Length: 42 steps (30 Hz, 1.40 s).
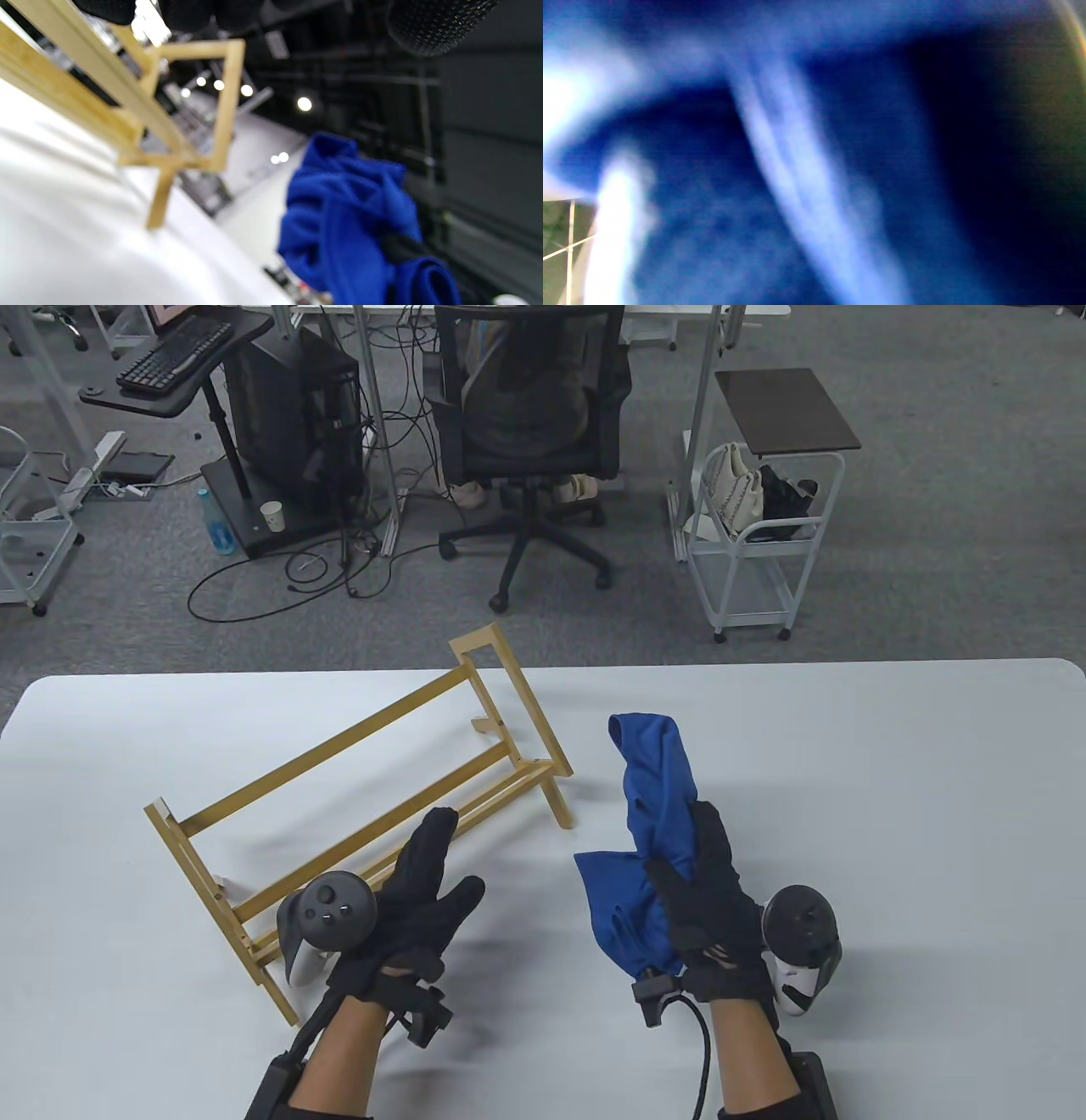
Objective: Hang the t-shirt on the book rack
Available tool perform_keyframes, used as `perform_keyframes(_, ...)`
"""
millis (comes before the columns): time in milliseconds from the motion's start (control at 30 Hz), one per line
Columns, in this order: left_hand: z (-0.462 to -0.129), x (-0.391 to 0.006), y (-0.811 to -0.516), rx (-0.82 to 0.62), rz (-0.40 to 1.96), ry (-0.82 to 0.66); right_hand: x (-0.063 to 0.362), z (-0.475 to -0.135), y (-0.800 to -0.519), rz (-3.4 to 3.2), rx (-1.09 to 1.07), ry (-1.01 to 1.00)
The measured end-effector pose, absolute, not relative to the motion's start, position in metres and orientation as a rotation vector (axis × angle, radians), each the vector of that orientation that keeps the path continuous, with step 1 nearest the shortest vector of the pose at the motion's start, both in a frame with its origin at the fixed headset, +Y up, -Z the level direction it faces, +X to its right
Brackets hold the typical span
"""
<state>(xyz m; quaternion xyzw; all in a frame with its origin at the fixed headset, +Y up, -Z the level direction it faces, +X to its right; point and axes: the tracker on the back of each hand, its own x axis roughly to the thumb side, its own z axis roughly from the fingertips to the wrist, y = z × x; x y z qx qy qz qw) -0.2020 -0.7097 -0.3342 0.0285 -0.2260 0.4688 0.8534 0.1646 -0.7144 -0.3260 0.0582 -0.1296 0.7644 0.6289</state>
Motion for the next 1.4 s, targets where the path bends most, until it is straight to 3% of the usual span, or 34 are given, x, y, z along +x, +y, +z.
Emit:
perform_keyframes(267,-0.333,-0.189,-0.725,-0.031,1.143,-0.500,0.146,-0.322,-0.720,1.724,0.235,-0.306)
perform_keyframes(733,-0.335,-0.150,-0.757,-0.427,1.466,-0.528,0.110,-0.311,-0.726,1.791,0.350,-0.290)
perform_keyframes(1100,-0.337,-0.141,-0.775,-0.615,1.633,-0.551,0.086,-0.307,-0.734,1.872,0.436,-0.220)
perform_keyframes(1400,-0.337,-0.136,-0.780,-0.650,1.729,-0.609,0.072,-0.305,-0.739,1.933,0.536,-0.150)
